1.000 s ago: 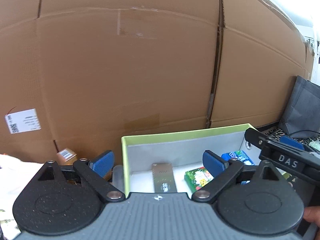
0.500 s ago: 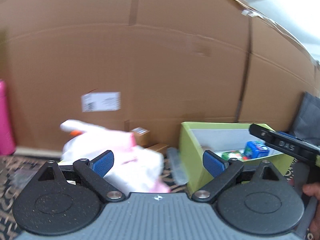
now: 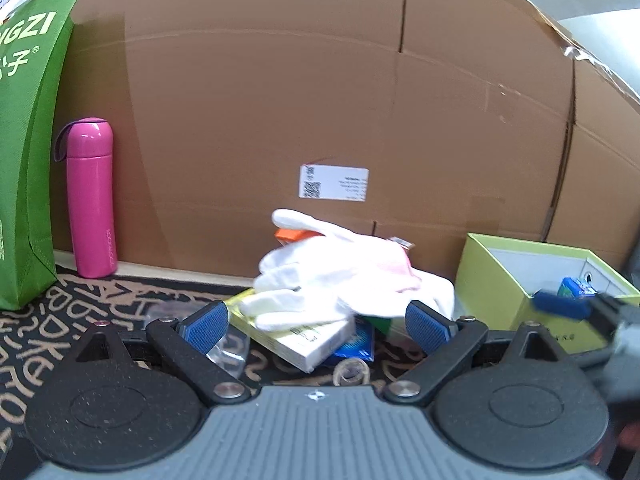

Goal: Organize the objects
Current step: 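Grasp a white-pink glove with the left tool while the right tool grasps the other glove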

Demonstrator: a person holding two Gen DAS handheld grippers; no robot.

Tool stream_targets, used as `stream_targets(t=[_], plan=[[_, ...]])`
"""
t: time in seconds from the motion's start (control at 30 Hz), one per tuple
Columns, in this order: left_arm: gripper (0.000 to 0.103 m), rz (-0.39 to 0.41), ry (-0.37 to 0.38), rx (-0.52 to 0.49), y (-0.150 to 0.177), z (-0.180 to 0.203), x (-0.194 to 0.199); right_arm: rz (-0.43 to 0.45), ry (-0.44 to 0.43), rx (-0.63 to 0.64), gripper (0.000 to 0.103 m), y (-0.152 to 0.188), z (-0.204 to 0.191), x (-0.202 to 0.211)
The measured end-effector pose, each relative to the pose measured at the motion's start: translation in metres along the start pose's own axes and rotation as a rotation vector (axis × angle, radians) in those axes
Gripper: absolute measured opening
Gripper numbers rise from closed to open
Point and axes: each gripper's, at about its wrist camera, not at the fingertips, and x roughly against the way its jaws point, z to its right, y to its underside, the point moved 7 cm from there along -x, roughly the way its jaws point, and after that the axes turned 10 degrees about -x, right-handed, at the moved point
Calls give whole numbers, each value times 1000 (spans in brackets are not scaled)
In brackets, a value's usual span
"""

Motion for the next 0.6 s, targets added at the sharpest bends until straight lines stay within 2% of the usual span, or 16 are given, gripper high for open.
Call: stream_targets(t=[0.1,0.2,0.27,0.37,0.4,0.43,0.53,0.6], plan=[[98,-14,15,-4,-8,-6,-7,-51,6,124,103,8,-25,-20],[98,-17,22,-11,-18,-8,-17,-88,64,199,103,13,-36,-43],[98,-20,34,-31,-24,-5,-26,-101,98,199,102,17,-33,-52],[98,-41,29,-55,-30,2,-44,-118,115,143,92,13,-23,-63],[98,-50,38,-64,-32,5,-52,-103,138,152,78,13,-22,-63],[98,-63,45,-66,-32,7,-60,-107,155,161,53,14,-21,-63],[98,-108,44,-52,-31,10,-86,-154,110,109,27,19,-15,-54],[98,-136,33,-40,-29,9,-101,-145,104,115,16,18,-13,-41]])
